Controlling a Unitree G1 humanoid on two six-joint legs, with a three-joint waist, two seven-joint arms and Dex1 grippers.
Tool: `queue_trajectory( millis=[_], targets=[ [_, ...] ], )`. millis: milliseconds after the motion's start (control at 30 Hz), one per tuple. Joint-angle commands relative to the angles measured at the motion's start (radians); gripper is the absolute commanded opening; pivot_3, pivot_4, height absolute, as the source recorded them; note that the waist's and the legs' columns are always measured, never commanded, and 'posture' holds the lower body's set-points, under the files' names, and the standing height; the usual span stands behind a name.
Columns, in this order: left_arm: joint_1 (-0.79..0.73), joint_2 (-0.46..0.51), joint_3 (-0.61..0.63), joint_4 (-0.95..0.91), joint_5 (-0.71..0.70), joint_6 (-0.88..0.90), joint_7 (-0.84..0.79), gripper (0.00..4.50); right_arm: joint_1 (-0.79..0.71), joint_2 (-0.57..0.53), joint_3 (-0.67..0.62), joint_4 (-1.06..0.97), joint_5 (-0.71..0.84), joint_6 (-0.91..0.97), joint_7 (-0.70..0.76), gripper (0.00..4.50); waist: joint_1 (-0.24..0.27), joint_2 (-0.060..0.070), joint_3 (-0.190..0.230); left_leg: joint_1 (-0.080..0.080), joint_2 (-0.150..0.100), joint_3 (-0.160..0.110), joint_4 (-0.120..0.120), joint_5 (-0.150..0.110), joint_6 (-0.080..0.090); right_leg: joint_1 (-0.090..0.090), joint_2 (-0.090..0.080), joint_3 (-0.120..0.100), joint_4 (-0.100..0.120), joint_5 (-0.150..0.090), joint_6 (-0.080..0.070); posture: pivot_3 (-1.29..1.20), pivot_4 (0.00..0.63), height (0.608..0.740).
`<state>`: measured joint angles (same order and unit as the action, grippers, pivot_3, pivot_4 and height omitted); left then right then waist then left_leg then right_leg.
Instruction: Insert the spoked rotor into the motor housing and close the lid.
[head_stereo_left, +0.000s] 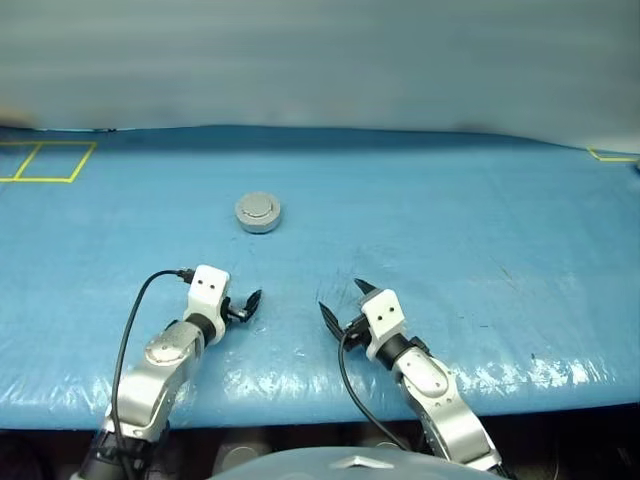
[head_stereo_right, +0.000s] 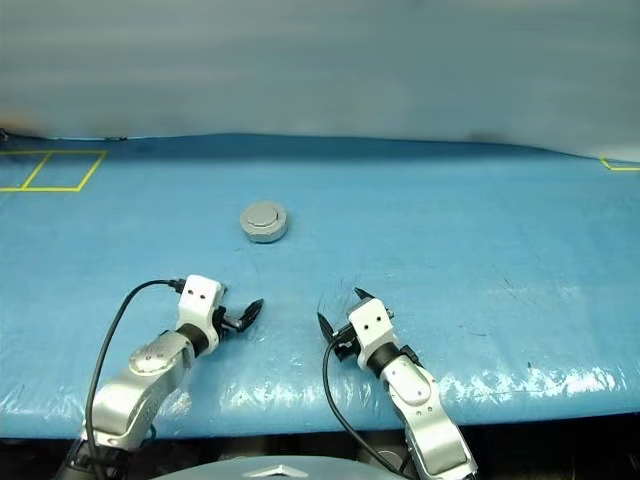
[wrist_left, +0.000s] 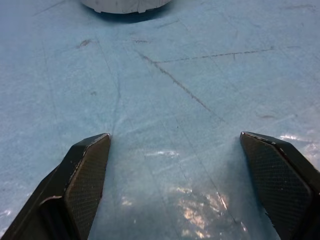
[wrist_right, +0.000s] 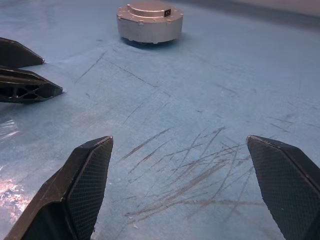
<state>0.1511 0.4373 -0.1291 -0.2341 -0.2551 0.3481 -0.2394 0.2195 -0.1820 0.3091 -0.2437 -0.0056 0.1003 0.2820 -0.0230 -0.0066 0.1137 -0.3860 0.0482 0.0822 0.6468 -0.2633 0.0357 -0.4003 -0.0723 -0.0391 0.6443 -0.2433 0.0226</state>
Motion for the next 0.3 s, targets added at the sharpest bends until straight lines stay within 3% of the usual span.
queue_trajectory(
  millis=[33, 100, 300],
  targets=[
    [0.039, 0.0, -0.016, 0.013, 0.055, -0.225, -0.096, 4.47, -0.001, 0.009, -0.023, -0.027, 0.0, -0.043, -0.016, 4.5, 0.008, 0.0, 0.0, -0.005, 0.0, 0.0, 0.0, 0.0, 0.0, -0.005, 0.0, 0.0, 0.0, 0.0, 0.0, 0.0, 0.15, 0.74],
    [0.037, -0.02, -0.003, 0.033, 0.069, -0.285, -0.108, 4.47, -0.001, 0.011, -0.027, -0.028, -0.001, -0.045, -0.018, 4.5, 0.017, -0.001, 0.002, -0.016, 0.0, -0.001, 0.003, 0.001, 0.0, -0.012, 0.0, -0.002, 0.001, 0.0, 0.0, 0.0, 0.15, 0.74],
    [0.023, -0.076, 0.028, 0.091, 0.103, -0.458, -0.119, 4.47, 0.022, 0.012, -0.031, -0.031, -0.007, -0.045, -0.035, 4.5, 0.021, -0.004, 0.007, -0.02, -0.001, -0.003, 0.005, 0.0, 0.002, -0.01, 0.0, -0.004, 0.0, 0.001, 0.001, 0.0, 0.15, 0.74]
  ],
)
